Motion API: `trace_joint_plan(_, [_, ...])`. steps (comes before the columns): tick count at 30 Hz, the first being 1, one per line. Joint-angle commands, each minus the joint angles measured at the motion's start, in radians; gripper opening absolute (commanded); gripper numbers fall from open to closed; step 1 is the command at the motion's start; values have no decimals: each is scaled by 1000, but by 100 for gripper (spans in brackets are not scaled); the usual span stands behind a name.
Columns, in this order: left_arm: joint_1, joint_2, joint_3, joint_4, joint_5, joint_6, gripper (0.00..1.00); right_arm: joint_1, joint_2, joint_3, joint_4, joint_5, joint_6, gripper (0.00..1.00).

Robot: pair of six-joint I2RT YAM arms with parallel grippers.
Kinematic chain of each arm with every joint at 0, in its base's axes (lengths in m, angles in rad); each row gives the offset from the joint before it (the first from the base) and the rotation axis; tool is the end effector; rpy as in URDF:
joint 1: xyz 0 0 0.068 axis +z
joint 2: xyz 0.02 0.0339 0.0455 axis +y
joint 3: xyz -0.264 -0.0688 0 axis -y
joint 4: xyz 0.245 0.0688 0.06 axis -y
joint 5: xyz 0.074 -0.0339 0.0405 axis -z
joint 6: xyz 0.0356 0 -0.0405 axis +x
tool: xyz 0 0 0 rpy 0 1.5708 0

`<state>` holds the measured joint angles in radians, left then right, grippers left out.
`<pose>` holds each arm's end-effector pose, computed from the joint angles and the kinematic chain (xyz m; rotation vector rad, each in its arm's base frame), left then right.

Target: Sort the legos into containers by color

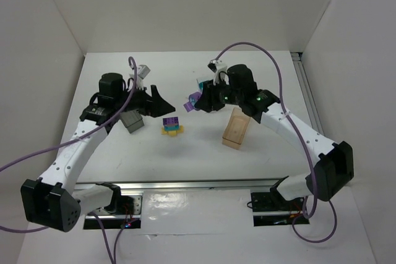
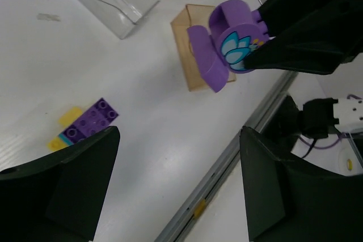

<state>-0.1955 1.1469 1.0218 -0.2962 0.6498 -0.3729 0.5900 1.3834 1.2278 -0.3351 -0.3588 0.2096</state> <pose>0.2463 -0.0707 0.3412 0.2567 2.0250 -1.0070 0.2563 0.1867 0.3436 -0.6296 2.0464 0.8522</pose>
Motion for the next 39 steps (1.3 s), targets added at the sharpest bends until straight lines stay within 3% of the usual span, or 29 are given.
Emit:
trace_joint_plan(1, [-53,-13,4,143,116,-6,91,-31,-9,-19,28,-167,94,27])
trace_joint_plan(6, [-130,-13,64,71,1,179,89,-59,13,31,-31,-276,134,27])
trace_joint_plan(11, [-197,-13,96,8,-45,282,88,-87,43,41,-31,-354,203,27])
trace_joint_plan(16, [-275,19,106,-29,-180,334,87,-87,82,50,-22,-405,246,27])
trace_joint_plan(21, [-354,54,126,-72,-292,368,85,-96,103,50,16,-430,284,27])
trace_joint_plan(25, [-374,94,147,-83,-315,379,77,-96,124,50,31,-465,307,27])
trace_joint_plan(28, [-374,106,147,-83,-315,388,70,-96,124,50,60,-465,333,27])
trace_joint_plan(34, [-374,116,147,-83,-380,388,70,-96,134,41,90,-497,344,27])
trace_joint_plan(39, [-374,116,147,-83,-378,388,58,-96,143,41,77,-497,335,27])
